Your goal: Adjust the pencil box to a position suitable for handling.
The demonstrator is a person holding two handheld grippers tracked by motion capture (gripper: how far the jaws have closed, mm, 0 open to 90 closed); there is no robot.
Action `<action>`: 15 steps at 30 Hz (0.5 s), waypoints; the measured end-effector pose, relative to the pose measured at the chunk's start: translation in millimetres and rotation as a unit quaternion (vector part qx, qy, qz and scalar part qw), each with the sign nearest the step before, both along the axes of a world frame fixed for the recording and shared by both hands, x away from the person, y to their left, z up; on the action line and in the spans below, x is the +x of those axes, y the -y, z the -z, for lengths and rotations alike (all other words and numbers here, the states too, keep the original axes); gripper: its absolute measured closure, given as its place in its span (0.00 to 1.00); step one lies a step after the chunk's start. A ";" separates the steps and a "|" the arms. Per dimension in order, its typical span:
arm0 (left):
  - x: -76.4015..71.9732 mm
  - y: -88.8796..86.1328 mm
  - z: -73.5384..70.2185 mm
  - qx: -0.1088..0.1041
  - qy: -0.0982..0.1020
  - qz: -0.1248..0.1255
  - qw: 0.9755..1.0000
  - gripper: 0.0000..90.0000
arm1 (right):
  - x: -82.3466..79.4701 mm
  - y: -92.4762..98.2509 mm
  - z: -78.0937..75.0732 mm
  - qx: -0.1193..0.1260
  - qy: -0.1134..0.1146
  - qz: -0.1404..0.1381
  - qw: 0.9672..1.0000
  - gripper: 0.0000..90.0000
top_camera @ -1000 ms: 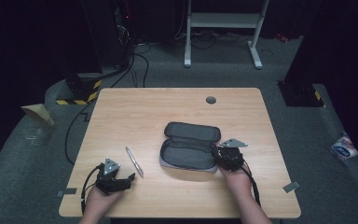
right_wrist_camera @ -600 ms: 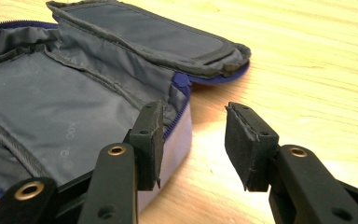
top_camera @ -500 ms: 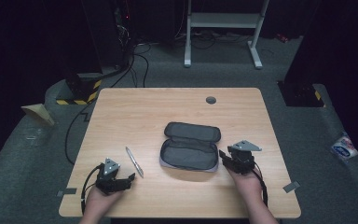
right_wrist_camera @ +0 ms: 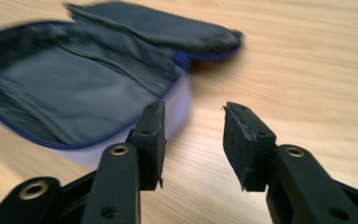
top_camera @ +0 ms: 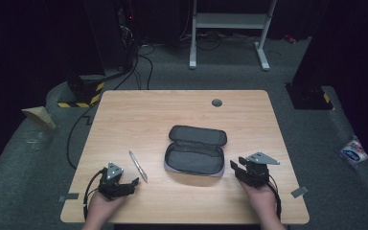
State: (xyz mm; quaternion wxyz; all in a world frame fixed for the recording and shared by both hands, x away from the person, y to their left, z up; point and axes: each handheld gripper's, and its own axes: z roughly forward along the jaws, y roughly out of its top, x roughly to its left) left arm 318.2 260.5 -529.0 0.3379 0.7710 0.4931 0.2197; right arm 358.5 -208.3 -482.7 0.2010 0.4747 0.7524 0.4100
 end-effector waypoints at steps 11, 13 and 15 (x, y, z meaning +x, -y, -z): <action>-0.3 0.1 0.0 -0.001 0.000 -0.002 1.000 0.20 | 23.4 -37.3 9.7 -0.028 -0.029 -0.019 0.999 0.84; -0.3 0.0 -0.1 0.000 -0.001 -0.002 1.000 0.20 | 29.0 -37.1 11.7 -0.033 -0.026 -0.013 0.999 0.86; -0.3 -0.1 -0.2 0.000 -0.001 -0.001 1.000 0.20 | 33.2 -36.8 11.1 -0.042 -0.024 -0.005 0.999 0.86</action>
